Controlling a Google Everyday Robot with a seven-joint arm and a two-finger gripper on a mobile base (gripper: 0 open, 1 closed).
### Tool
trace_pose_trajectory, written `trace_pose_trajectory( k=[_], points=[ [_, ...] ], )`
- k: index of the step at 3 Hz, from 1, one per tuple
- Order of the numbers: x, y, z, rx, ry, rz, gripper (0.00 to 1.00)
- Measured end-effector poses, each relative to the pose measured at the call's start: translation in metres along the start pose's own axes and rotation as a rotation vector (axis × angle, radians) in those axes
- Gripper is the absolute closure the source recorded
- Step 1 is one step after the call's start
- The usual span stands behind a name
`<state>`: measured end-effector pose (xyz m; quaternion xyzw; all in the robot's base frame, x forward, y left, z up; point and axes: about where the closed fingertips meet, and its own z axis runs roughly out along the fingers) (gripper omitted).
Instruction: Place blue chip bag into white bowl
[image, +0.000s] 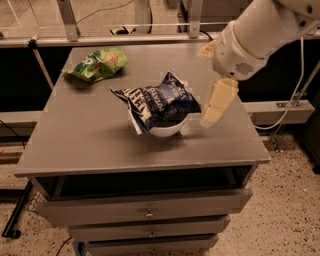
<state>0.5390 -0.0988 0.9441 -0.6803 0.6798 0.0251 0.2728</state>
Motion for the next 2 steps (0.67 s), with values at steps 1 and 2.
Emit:
trace_pose_trajectory(
  k=[1,2],
  points=[
    [0.043,0.012,-0.022,0.018,0.038,0.095,0.0],
    [0.085,0.027,-0.051,0.061,0.064,0.2,0.0]
  ],
)
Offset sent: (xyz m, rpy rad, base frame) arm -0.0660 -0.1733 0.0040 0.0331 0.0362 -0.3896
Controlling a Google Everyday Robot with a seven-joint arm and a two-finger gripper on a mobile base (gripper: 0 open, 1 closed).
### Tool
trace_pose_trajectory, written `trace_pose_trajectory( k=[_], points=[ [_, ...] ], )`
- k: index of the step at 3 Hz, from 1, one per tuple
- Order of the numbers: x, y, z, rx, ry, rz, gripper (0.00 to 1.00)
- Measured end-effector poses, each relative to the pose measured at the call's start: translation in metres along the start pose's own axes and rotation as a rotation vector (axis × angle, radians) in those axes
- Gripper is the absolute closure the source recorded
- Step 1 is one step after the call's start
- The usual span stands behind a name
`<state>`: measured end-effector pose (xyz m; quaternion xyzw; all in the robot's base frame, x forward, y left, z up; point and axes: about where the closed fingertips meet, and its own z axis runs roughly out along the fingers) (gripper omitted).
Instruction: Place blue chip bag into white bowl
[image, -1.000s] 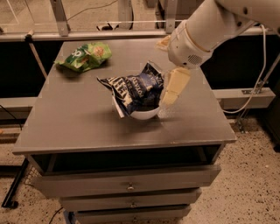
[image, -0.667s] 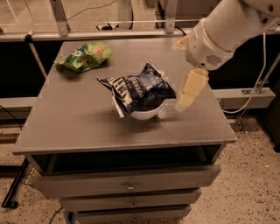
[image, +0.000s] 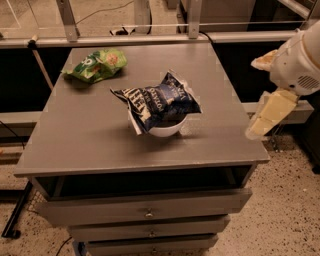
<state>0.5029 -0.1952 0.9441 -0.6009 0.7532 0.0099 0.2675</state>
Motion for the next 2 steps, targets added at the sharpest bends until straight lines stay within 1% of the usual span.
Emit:
trace_pose_trajectory(
  k=[1,2],
  points=[
    [0.0138,0.0012,-0.0073,0.012,0.008,0.028,0.0],
    [0.0138,0.0012,-0.0073,0.012,0.008,0.028,0.0]
  ],
)
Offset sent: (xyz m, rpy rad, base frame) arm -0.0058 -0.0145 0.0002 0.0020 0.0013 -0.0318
